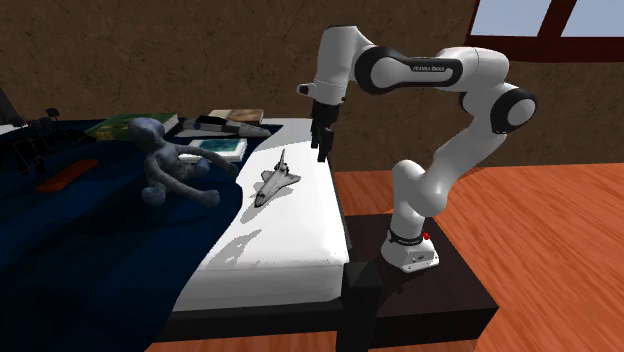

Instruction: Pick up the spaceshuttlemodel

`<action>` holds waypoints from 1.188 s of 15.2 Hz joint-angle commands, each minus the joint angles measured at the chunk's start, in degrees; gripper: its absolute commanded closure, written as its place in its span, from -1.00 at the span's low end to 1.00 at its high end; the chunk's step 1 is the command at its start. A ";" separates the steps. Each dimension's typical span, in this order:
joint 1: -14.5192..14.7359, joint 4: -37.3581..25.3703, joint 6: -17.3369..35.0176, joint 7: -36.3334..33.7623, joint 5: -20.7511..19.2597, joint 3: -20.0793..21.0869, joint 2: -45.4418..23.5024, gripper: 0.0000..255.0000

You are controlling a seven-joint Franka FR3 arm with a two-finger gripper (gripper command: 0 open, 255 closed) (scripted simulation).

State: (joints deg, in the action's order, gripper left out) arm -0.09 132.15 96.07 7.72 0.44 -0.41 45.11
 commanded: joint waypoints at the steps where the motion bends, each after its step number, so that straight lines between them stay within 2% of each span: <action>1: 0.00 0.00 0.00 0.00 0.00 0.00 0.00 -1.00; 8: 7.62 -3.26 7.78 32.43 -5.74 -11.21 -11.87 -1.00; 14: 14.19 -10.25 13.16 59.57 -6.23 -18.23 -24.90 -1.00; 15: 14.94 -11.24 13.71 62.87 -6.02 -18.88 -26.56 -1.00; 18: 14.79 -9.05 16.03 62.90 -6.06 -18.98 -26.69 -1.00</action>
State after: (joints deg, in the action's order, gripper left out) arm 14.68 122.20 111.19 69.99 -5.52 -19.22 18.39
